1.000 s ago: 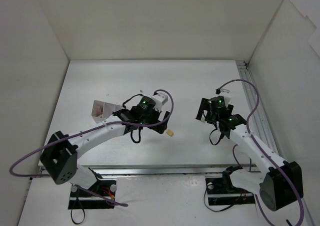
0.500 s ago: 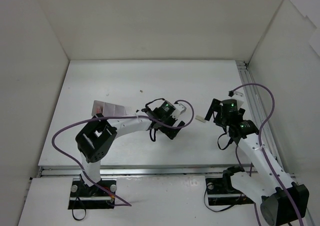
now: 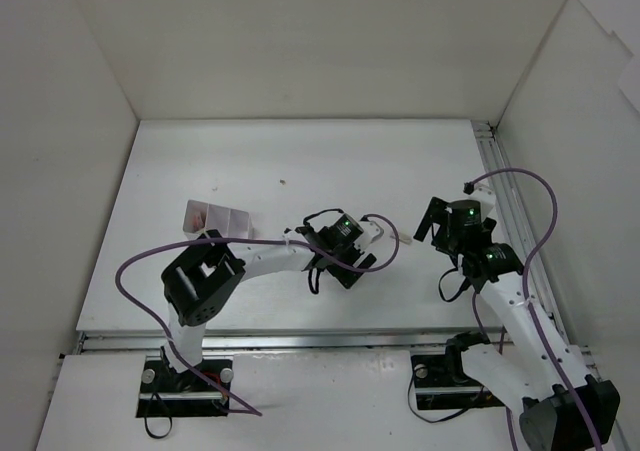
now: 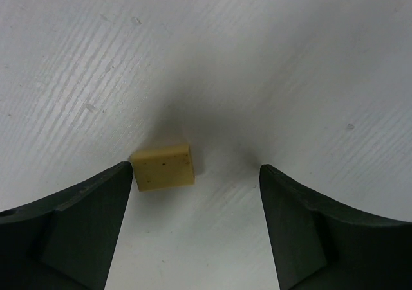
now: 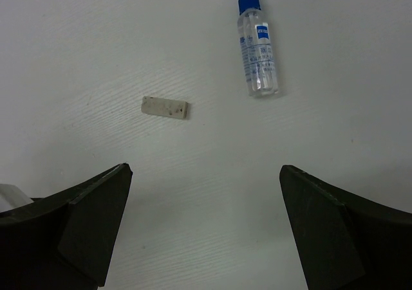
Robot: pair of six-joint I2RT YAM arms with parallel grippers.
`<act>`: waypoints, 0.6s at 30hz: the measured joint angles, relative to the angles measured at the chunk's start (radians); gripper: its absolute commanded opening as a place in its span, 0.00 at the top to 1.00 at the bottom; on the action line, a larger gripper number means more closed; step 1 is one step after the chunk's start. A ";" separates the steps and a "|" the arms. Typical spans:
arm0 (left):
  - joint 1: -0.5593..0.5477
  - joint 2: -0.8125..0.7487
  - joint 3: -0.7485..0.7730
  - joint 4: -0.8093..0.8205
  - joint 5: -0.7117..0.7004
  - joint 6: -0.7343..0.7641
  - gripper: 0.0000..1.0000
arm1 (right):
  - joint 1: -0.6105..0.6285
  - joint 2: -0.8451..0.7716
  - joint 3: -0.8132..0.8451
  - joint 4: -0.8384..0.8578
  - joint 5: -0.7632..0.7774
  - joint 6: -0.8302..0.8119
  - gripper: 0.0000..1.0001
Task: Sort the stationery into containers
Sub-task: Pick up the stationery from the center of the board.
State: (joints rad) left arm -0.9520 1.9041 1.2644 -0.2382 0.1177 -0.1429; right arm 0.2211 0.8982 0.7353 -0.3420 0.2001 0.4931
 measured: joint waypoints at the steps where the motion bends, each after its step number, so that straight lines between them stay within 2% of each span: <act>1: -0.003 0.008 0.000 0.000 -0.007 0.000 0.26 | -0.001 -0.006 0.000 -0.001 0.000 0.000 0.02; 5: -0.003 0.018 0.003 0.002 -0.037 0.000 0.32 | -0.006 -0.034 -0.004 -0.007 0.000 0.000 0.02; 8: -0.002 0.019 0.004 0.002 -0.048 -0.006 0.49 | -0.006 -0.049 -0.007 -0.010 0.000 0.000 0.02; 9: -0.002 0.019 0.005 0.002 -0.051 -0.006 0.59 | -0.006 -0.052 -0.008 -0.011 0.000 0.000 0.02; 13: -0.002 0.021 0.007 0.003 -0.060 -0.019 0.80 | -0.006 -0.054 -0.008 -0.015 0.000 0.000 0.02; 18: -0.002 0.011 0.006 0.002 -0.086 -0.027 0.86 | -0.006 -0.054 -0.008 -0.015 -0.004 -0.001 0.02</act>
State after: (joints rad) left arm -0.9539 1.9156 1.2701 -0.2367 0.0315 -0.1696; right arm 0.2146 0.8440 0.7277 -0.3569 0.1963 0.4923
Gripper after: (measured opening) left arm 0.304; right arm 0.979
